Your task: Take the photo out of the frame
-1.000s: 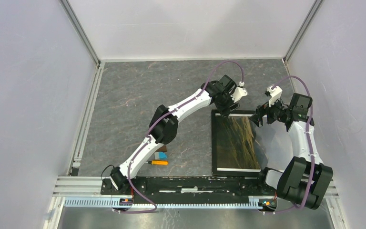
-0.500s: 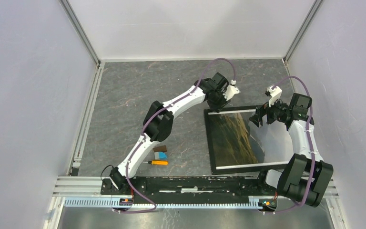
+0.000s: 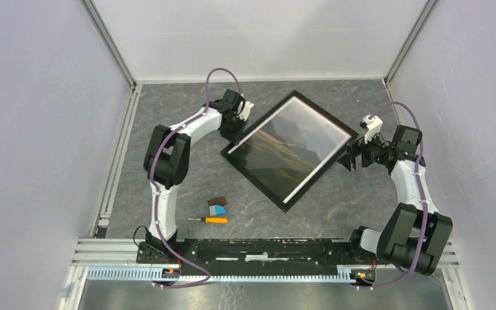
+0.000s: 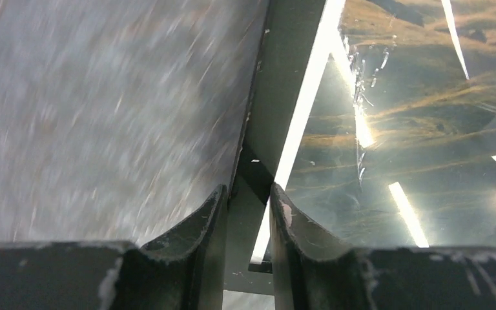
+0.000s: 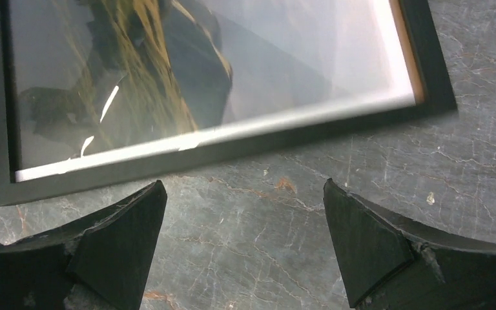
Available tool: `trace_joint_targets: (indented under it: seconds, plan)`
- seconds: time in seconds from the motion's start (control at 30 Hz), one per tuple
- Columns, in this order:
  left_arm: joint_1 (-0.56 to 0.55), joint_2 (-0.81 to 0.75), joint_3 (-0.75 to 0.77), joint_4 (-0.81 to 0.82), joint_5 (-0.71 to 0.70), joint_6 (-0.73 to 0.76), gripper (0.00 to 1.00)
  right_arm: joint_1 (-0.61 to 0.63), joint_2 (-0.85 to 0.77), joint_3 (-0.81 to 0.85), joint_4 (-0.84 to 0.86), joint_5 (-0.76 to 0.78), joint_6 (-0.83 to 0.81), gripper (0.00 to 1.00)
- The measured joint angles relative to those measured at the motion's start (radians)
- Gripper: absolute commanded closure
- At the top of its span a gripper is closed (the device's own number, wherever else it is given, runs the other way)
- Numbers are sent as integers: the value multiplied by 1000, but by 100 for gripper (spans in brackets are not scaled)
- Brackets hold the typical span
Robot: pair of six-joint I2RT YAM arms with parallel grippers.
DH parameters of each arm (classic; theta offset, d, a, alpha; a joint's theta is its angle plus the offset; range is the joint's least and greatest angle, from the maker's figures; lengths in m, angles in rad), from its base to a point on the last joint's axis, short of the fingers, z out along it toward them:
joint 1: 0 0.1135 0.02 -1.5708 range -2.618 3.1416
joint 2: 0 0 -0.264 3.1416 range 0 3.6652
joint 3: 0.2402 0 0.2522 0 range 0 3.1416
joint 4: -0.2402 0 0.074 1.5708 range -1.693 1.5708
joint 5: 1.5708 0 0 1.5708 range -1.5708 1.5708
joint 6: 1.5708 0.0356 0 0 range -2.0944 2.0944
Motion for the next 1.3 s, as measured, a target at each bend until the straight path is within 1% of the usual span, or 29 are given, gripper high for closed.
trace_joint_targets:
  seconds: [0.1,0.13,0.17,0.2,0.3,0.33,0.47,0.5,0.6,0.7,0.8,0.97,1.17,1.3]
  plan:
    - [25,-108,-158,28,-88,-45,98,0,-1,-1,15,18,18,2]
    - [24,-139,-200,31,-108,-59,96,0,-1,-2,23,28,28,2]
    - [21,-169,-241,34,-123,-74,91,0,-1,-3,29,34,34,2]
    - [15,-198,-280,36,-134,-86,84,0,-1,-6,36,37,42,2]
    - [1,-282,-385,50,-137,-122,56,0,14,-8,45,43,64,2]
    - [-1,-305,-415,56,-134,-128,49,0,29,-8,48,43,73,2]
    - [-6,-404,-494,63,-99,-133,27,0,87,-8,56,43,100,2]
    - [-6,-422,-494,65,-92,-133,25,0,102,-9,61,44,108,2]
    - [-5,-449,-469,71,-73,-132,21,15,127,-11,86,53,140,2]
    - [-1,-426,-396,71,-56,-132,15,61,164,-14,133,76,189,2]
    - [2,-364,-295,79,-35,-132,14,142,235,-13,180,106,235,2]
    - [16,-248,-189,96,-30,-132,13,220,365,16,196,149,282,2]
    - [50,-160,-175,95,-1,-133,13,257,449,90,233,166,308,2]
    - [64,-154,-201,100,36,-133,15,274,506,142,261,163,325,2]
